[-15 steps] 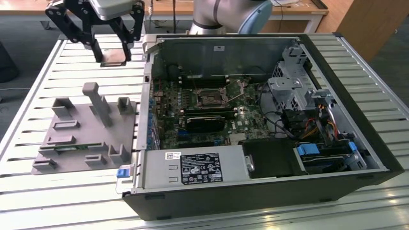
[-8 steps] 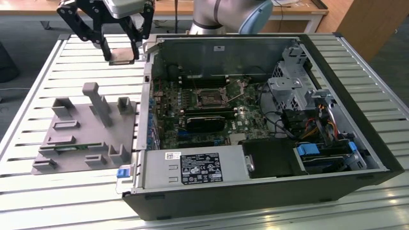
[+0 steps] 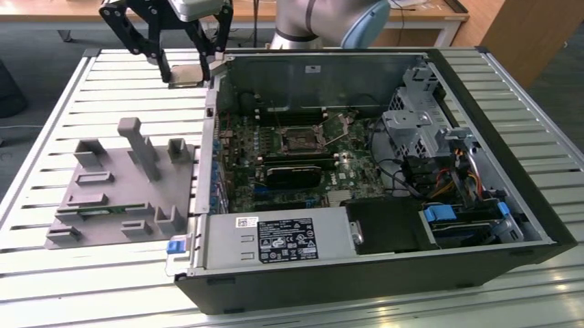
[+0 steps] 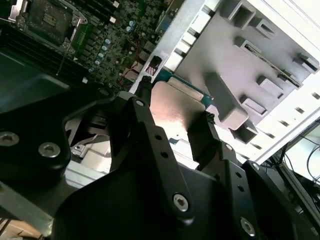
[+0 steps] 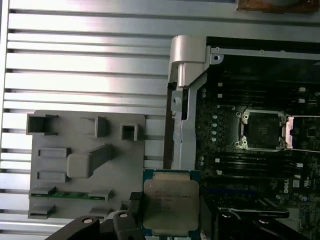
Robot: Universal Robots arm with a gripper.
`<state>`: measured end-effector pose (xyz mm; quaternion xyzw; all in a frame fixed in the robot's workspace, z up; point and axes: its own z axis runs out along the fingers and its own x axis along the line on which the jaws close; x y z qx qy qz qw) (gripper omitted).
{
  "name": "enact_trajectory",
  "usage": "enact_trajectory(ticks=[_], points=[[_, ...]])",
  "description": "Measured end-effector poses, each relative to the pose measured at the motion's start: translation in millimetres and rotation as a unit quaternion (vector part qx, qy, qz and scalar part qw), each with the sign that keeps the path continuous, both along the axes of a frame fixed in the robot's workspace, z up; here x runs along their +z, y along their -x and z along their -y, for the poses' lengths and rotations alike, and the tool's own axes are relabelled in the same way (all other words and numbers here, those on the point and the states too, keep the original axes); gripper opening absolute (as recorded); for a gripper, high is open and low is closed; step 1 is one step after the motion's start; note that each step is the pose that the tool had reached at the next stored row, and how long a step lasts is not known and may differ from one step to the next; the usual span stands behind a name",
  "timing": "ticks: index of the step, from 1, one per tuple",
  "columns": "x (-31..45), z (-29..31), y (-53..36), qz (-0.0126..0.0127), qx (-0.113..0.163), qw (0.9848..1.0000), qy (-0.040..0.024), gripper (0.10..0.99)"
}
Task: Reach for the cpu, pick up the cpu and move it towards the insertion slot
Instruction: 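Pick up the cpu and move it towards the insertion slot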
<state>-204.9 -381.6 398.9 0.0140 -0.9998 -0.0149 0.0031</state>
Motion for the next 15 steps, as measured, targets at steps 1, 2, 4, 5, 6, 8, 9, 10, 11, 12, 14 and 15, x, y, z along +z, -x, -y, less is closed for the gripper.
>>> enact_trajectory(ticks=[1,2,4,5,6,8,9,10,11,12,14,15], points=[[-0.1,-1.5,-1.5,0.0,0.0,1.0,0.0,0.541],[-0.1,-3.0,-3.0,0.0,0.0,1.0,0.0,0.541],[-0.2,-6.5,-5.8,0.0,0.0,1.0,0.0,0.541],[-0.3,-8.2,-7.0,0.0,0.0,1.0,0.0,0.541],[-0.4,-10.0,-8.3,0.0,0.0,1.0,0.0,0.541],[-0.5,-13.6,-10.8,0.0,0.0,1.0,-0.0001,0.541],[-0.6,-15.4,-12.0,0.0,0.0,1.0,0.0,0.541],[-0.6,-17.1,-13.3,0.0,0.0,1.0,0.0,0.541],[-0.7,-19.0,-14.7,0.0,-0.001,1.0,0.0,0.541],[-0.8,-20.7,-15.9,0.0,-0.001,1.0,0.0,0.541],[-1.0,-24.1,-18.6,0.0,-0.001,1.0,-0.0001,0.541],[-1.0,-25.7,-20.1,0.0,-0.001,1.0,0.0,0.541]])
